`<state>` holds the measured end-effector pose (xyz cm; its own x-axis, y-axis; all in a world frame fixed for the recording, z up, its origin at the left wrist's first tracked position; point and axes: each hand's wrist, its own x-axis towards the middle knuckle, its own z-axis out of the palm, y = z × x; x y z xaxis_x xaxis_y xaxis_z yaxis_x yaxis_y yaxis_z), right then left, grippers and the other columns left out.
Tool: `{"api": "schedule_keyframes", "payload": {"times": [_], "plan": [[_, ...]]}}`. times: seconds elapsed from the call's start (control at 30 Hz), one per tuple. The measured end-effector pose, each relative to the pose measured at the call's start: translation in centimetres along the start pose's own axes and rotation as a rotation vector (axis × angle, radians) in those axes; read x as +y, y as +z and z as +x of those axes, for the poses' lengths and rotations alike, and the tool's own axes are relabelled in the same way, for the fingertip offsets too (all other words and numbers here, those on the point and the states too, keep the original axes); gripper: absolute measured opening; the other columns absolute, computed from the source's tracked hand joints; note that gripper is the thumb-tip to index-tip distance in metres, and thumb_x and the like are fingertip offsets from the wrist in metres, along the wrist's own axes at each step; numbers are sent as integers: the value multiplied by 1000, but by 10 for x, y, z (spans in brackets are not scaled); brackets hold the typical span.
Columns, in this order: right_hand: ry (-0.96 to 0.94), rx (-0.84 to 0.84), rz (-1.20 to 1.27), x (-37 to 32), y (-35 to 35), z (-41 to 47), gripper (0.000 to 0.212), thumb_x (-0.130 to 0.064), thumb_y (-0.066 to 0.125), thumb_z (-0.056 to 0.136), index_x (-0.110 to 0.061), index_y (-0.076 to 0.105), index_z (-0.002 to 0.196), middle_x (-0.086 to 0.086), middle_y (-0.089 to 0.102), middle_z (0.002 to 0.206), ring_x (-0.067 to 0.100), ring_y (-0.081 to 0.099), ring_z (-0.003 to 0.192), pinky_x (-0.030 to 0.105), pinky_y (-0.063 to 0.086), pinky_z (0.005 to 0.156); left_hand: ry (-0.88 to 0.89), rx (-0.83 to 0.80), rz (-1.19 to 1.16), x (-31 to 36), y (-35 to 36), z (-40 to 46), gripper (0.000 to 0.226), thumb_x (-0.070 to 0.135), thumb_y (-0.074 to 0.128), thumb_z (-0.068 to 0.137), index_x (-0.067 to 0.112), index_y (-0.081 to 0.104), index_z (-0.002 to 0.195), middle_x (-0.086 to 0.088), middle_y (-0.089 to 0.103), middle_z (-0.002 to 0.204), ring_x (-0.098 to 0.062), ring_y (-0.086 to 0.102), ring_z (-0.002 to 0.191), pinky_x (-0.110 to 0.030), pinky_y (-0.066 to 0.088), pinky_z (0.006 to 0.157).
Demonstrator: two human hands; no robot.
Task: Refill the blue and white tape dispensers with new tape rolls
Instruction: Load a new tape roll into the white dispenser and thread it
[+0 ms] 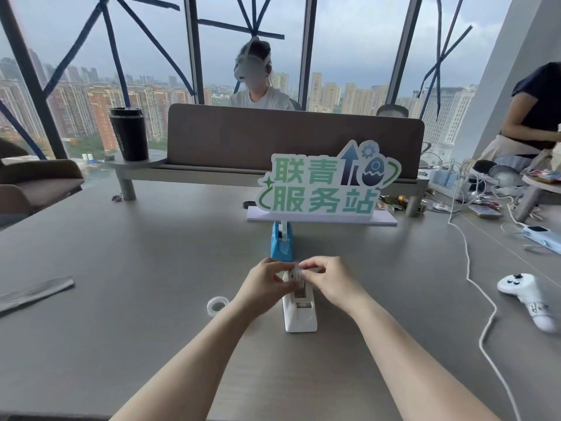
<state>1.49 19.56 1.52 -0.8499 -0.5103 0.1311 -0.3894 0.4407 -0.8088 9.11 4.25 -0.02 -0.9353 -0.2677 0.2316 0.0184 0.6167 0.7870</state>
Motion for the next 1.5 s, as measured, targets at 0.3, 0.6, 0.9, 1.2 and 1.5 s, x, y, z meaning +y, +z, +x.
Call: {"api": "schedule_keyframes", "payload": {"times": [0.3, 0.6, 0.9, 1.2, 1.5], "plan": [[-46, 87, -49, 7, 4, 0, 11, -26, 70, 85, -24, 74, 95, -6, 73, 92, 13, 65, 83, 25, 51, 73, -34, 29, -47, -5, 0, 1, 30, 34, 72, 81, 25, 68, 110, 3, 67, 111, -2, 62, 76, -19, 49, 69], [-102, 166, -52, 2, 1, -3, 14, -21, 62, 90, -19, 75, 89, -5, 73, 88, 6, 63, 79, 15, 45, 65, -43, 57, -5, -7, 4, 9, 20, 17, 61, 91, 24, 76, 101, -2, 69, 109, -17, 65, 97, -28, 52, 85], [-144, 82, -51, 10, -4, -9, 20, -16, 59, 90, -22, 73, 102, -8, 70, 104, 8, 61, 92, 18, 45, 79, -101, 66, -78, -6, 5, 8, 36, -1, 50, 89, 18, 73, 109, -1, 69, 112, -17, 64, 103, -29, 51, 94], [-405, 95, -367, 11, -4, -9, 27, -28, 78, 76, -25, 72, 102, -12, 71, 108, 11, 57, 95, 27, 48, 83, -120, 54, -87, -8, 5, 8, 36, -1, 50, 88, 20, 75, 103, 0, 68, 110, -19, 65, 101, -35, 54, 93], [-478, 190, -484, 2, 2, -2, 7, -25, 70, 85, -21, 76, 88, -8, 74, 91, 10, 60, 81, 23, 47, 65, -126, 61, -110, -9, 6, 6, 34, -2, 51, 88, 17, 74, 106, 0, 67, 108, -19, 64, 102, -37, 53, 96]]}}
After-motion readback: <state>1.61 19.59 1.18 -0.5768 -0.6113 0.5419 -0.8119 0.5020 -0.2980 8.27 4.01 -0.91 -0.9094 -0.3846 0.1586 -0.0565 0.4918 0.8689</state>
